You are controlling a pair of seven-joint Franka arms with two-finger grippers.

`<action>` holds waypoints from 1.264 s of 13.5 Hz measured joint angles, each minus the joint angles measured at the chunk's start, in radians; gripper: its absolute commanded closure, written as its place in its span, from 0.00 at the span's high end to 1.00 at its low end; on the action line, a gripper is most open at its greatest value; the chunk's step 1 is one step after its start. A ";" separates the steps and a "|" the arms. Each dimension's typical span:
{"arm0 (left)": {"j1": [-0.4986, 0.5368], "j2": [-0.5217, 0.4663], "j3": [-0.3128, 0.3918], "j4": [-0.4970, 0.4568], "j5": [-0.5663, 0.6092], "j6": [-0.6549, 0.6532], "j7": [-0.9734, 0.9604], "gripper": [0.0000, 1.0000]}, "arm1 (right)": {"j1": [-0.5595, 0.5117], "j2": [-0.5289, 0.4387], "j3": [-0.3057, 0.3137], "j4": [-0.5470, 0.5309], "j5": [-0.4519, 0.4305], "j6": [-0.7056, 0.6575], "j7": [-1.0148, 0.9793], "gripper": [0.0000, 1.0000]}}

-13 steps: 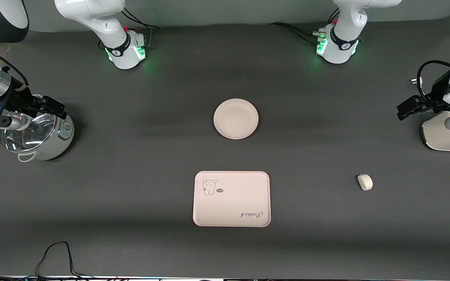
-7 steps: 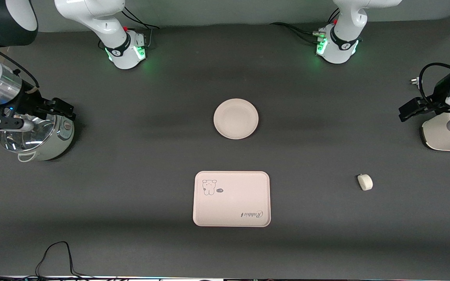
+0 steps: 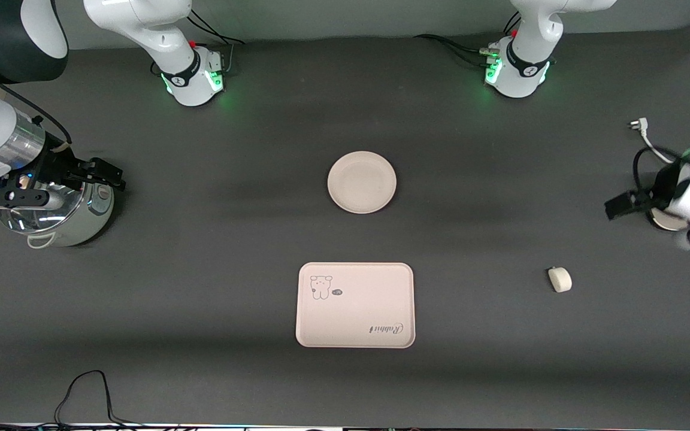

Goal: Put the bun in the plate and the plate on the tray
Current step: 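Move the left gripper toward the small white bun, then lower the left gripper over the bun and close on it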

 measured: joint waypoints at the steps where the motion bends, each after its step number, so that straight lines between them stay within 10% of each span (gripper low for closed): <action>1: 0.001 0.046 0.000 0.005 0.000 0.038 0.000 1.00 | 0.002 0.004 0.001 -0.002 0.002 0.008 0.000 1.00; 10: 0.058 0.356 0.002 -0.221 -0.056 0.577 0.000 1.00 | 0.005 0.018 0.002 -0.047 0.045 0.058 0.000 1.00; 17: 0.058 0.405 -0.002 -0.245 -0.076 0.628 0.000 0.88 | 0.007 0.018 0.002 -0.048 0.046 0.064 0.000 1.00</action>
